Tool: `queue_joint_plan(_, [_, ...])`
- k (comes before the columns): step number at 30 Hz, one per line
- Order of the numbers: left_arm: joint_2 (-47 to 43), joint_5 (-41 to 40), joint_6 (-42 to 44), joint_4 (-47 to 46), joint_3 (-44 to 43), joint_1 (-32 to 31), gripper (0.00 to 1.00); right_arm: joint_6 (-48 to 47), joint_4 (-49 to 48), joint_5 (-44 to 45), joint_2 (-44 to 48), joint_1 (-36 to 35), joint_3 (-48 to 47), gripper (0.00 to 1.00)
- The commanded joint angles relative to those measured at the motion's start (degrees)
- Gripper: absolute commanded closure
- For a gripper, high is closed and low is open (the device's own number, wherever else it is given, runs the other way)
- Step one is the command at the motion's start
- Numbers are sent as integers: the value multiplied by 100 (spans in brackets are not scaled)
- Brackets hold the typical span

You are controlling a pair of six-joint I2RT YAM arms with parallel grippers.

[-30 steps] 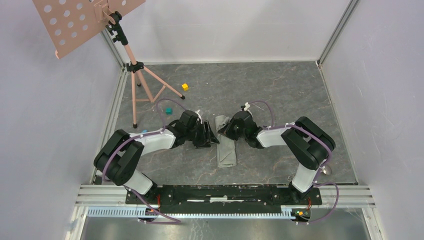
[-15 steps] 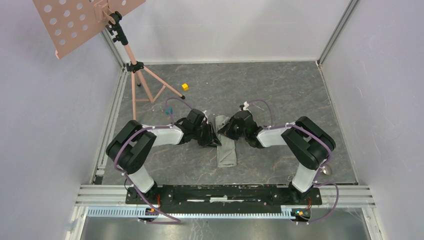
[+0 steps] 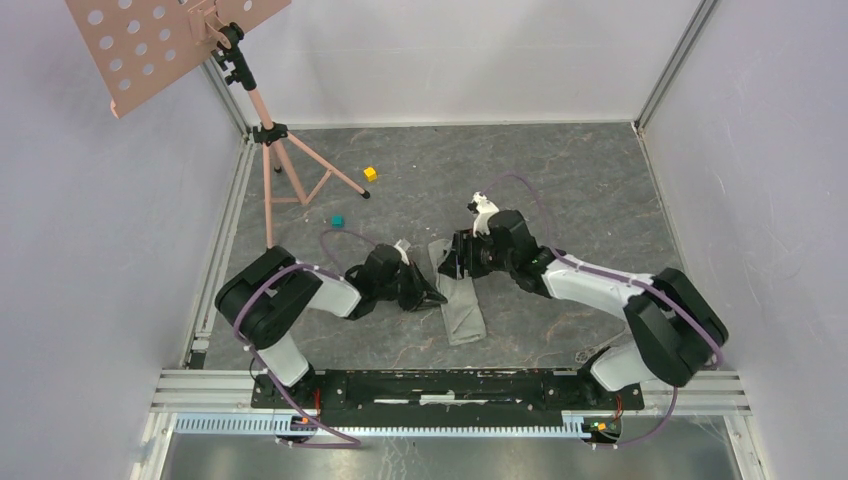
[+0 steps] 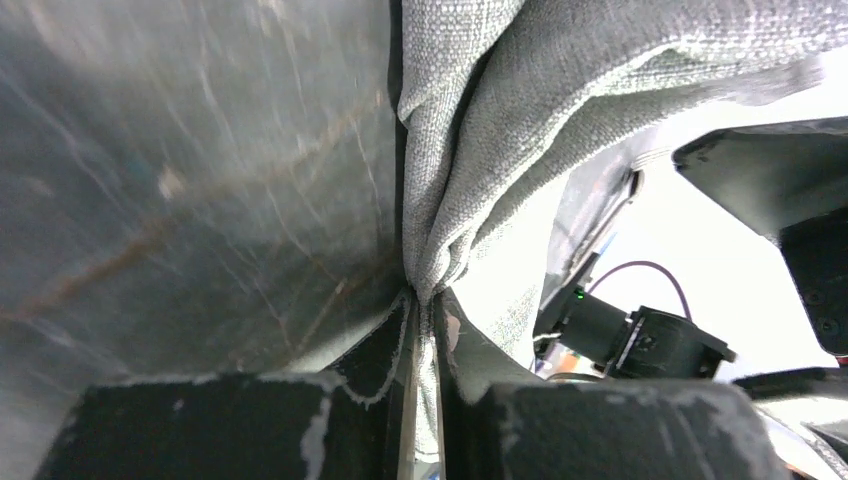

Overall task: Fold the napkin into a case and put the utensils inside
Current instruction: Fold the 2/3-rectangle-folded napkin at the center of the board, then pick up the top corner of the smaller rectangle folded napkin.

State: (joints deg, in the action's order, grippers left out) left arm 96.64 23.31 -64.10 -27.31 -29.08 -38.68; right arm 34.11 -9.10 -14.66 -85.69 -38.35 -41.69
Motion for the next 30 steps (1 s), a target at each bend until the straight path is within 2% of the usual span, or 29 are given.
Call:
queue_joint_plan(1, [172, -747, -1296, -982, 542, -547, 89, -878, 396, -432, 594, 29, 433, 35])
queue_joint_plan(5, [410, -1217, -1786, -1433, 661, -937, 91, -977, 344, -251, 808, 117, 679, 29])
queue_joint_plan(11, [869, -1181, -2043, -1922, 778, -1058, 91, -918, 54, -204, 499, 324, 422, 27])
queue_joint_plan(15, [1005, -1173, -2108, -2103, 829, -1088, 92, -810, -45, -155, 297, 306, 219, 31])
queue_joint_plan(17, [984, -1189, -2086, -2101, 835, -1097, 92, -732, 29, 44, 232, 290, 152, 37])
queue_joint_plan(22, [852, -1272, -1968, -1777, 791, -1105, 92, -483, 138, 605, 168, 129, 37, 44])
queue_joint_plan(30, [819, -1294, -1879, -1621, 687, -1108, 92, -358, 847, 1922, -92, -387, -515, 45])
